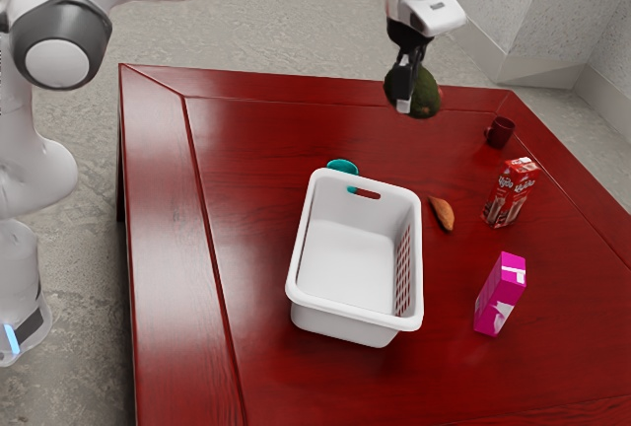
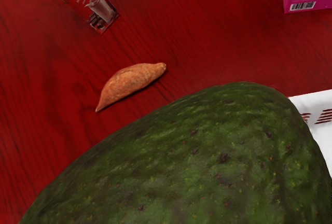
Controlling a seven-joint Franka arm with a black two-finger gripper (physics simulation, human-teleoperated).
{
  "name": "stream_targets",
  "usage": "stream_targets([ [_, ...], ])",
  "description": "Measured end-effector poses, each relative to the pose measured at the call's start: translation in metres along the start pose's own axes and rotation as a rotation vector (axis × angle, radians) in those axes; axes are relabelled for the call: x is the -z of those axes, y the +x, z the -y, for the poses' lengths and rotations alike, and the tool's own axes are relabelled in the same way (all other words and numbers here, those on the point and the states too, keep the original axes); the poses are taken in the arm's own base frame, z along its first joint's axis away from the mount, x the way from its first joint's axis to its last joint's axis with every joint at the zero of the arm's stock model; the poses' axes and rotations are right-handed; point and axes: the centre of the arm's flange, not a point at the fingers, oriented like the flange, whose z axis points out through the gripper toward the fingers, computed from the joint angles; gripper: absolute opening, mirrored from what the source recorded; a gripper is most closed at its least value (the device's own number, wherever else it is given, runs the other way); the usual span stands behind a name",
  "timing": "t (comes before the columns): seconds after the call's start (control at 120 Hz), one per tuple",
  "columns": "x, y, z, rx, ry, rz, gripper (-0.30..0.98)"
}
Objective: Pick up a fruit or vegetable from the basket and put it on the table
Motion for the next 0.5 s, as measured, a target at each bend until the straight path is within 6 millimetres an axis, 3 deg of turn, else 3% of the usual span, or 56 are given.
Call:
stream_targets([
  [0.125,0.001,-0.026,0.043,0.091,0.049,-0.004,0.59],
  [0.258,-0.03,-0.035,0.062,0.16,0.096,-0.014,0.59],
  [0.4,-0.045,-0.046,0.09,0.259,0.162,-0.073,0.59],
  [0.5,-0.071,-0.058,0.108,0.347,0.185,-0.112,0.59],
])
